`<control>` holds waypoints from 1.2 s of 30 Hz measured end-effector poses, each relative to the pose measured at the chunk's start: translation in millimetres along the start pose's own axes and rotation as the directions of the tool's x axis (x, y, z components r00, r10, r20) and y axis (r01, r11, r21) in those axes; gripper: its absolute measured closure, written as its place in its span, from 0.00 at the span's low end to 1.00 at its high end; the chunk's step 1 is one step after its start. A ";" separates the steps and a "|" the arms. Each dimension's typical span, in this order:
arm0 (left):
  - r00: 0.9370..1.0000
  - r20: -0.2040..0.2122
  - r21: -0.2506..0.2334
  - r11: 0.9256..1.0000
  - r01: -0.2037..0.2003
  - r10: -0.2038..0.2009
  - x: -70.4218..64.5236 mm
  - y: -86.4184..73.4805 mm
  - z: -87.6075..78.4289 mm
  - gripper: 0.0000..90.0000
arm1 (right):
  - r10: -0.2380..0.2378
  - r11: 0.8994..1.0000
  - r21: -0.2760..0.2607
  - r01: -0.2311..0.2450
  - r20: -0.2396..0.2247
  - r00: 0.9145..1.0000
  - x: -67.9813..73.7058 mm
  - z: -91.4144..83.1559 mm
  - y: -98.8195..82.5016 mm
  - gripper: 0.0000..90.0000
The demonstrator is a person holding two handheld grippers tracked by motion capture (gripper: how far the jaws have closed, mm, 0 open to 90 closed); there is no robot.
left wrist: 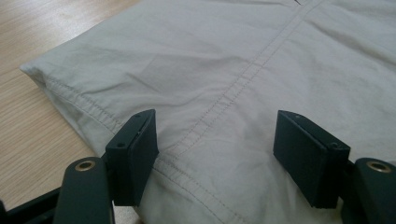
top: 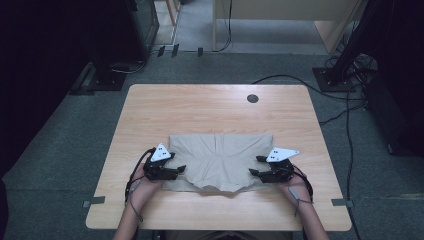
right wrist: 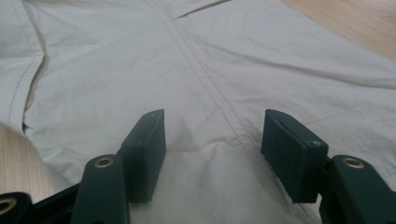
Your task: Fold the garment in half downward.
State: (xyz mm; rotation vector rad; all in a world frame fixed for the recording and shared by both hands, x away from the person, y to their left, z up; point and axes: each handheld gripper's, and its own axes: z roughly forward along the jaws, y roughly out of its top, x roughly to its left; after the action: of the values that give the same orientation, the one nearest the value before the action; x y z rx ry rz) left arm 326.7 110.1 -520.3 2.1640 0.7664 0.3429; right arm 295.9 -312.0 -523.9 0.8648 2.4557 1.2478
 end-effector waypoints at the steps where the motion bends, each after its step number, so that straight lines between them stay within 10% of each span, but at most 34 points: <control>1: 1.000 -0.001 0.001 1.000 -0.002 0.002 0.1 -0.1 -0.1 0.34 | 0.001 1.000 0.003 -0.001 -0.001 1.000 0.0 0.5 -0.2 0.44; 17: 0.999 0.032 0.005 1.000 -0.005 0.005 2.8 -0.5 -3.3 0.33 | -0.046 0.998 0.045 0.046 0.010 0.999 4.2 4.4 -0.9 0.43; 36: 0.999 0.017 -0.067 0.997 0.039 -0.038 22.8 11.4 -7.9 0.32 | 0.084 0.996 -0.012 -0.083 0.089 0.992 1.2 -4.3 5.3 0.39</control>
State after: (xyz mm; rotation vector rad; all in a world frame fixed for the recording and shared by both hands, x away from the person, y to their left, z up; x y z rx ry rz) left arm 345.4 123.4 -506.7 2.0844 0.7761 0.3273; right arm 295.0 -311.6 -517.0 1.0088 2.3653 1.2180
